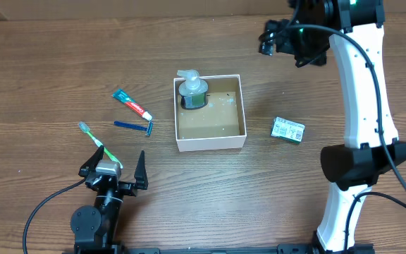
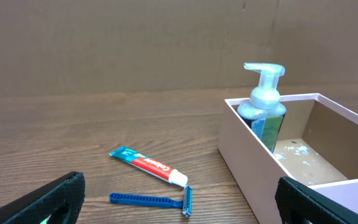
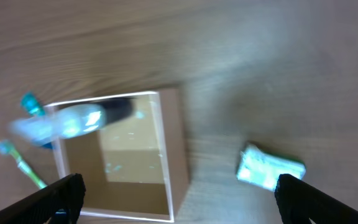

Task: Pack container
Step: 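Move the right gripper to the green Dettol soap bar and grasp it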

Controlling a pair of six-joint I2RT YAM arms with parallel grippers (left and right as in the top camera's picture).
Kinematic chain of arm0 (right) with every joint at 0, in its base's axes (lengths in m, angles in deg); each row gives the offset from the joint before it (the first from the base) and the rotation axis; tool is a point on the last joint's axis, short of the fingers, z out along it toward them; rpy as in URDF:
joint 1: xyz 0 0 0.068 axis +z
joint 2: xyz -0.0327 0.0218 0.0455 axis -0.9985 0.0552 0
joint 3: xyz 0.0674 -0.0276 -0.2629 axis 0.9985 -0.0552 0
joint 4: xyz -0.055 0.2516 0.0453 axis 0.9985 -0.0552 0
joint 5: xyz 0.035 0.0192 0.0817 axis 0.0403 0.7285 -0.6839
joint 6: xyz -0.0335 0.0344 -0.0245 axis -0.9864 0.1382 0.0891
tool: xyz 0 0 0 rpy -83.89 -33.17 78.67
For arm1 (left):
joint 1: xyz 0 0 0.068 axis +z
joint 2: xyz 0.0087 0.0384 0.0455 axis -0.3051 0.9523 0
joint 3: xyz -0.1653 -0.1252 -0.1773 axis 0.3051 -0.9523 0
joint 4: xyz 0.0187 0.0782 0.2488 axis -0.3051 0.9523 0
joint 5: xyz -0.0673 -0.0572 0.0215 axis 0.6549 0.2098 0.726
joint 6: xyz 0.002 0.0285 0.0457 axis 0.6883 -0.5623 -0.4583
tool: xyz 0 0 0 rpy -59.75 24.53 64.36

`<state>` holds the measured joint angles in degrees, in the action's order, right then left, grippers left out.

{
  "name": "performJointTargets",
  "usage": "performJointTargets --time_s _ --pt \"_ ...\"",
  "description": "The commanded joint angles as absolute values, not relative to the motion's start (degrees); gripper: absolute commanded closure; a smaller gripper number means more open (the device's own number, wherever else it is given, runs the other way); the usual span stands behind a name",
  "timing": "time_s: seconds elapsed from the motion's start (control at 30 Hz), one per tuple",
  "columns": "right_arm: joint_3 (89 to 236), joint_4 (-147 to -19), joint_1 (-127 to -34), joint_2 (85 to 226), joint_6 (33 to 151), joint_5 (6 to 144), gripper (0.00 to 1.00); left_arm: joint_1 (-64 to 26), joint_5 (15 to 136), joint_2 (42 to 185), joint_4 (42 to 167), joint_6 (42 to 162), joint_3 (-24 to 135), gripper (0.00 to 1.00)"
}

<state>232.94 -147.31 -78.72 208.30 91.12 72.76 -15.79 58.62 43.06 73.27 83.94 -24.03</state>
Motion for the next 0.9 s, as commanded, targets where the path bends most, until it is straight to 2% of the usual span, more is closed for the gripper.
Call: performJointTargets --time_s 0.0,0.27,0.67,0.87 --pt "224.22 -147.33 -81.71 207.84 99.36 78.08 0.0 -15.55 58.12 42.45 73.36 84.09 -24.25 0.0" --pt "204.66 -144.95 -85.56 207.84 102.9 82.93 0.0 -15.52 58.12 42.45 73.36 84.12 -24.25 0.0" --pt "189.73 -135.96 -84.92 207.84 98.73 82.84 0.01 -15.52 58.12 42.45 73.36 84.09 -24.25 0.0" --pt "181.08 -126.83 -84.92 207.84 92.39 74.89 0.0 -15.52 58.12 42.45 73.36 84.12 -24.25 0.0"
